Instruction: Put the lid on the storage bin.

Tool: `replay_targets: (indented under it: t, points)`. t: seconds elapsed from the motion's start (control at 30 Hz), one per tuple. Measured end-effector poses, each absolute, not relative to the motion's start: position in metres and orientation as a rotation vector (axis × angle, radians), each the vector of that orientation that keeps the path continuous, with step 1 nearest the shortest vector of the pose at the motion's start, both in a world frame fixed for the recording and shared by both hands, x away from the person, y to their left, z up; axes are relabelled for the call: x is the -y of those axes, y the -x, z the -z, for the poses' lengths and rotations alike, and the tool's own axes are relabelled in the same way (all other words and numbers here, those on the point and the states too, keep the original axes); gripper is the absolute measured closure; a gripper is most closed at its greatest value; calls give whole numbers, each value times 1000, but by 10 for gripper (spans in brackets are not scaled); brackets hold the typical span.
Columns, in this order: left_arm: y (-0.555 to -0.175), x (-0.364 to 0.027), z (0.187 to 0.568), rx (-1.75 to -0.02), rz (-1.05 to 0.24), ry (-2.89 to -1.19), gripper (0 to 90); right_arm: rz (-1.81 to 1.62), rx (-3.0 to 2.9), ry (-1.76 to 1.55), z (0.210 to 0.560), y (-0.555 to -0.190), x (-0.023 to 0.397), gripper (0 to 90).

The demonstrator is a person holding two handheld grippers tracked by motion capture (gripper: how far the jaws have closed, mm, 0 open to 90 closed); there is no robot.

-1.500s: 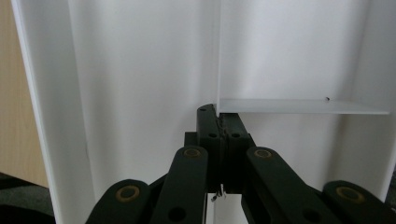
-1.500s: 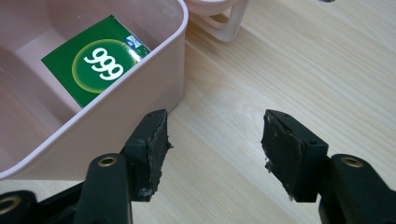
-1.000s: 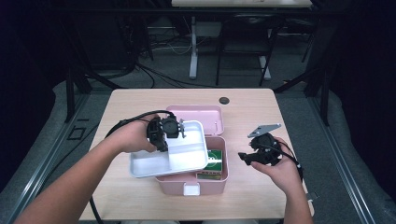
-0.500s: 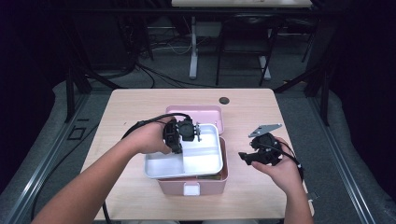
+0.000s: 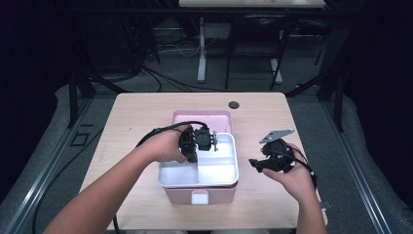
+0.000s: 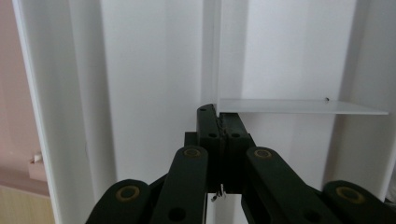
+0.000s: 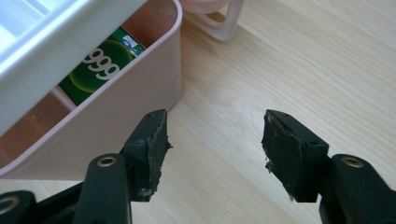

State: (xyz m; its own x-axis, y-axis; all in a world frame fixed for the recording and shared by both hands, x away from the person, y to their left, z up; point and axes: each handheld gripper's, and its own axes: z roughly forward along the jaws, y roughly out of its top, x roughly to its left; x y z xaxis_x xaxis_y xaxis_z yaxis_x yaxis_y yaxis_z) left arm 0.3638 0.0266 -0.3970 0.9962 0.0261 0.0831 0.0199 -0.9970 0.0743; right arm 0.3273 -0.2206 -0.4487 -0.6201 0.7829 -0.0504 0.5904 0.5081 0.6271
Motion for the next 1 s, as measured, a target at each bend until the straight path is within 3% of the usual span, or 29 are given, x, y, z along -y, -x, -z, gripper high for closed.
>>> replay_targets:
  t: [1.0]
  points:
    - [-367, -21, 429, -22, -105, -3064, 890, -827, -2435, -1156, 452, -330, 221, 403]
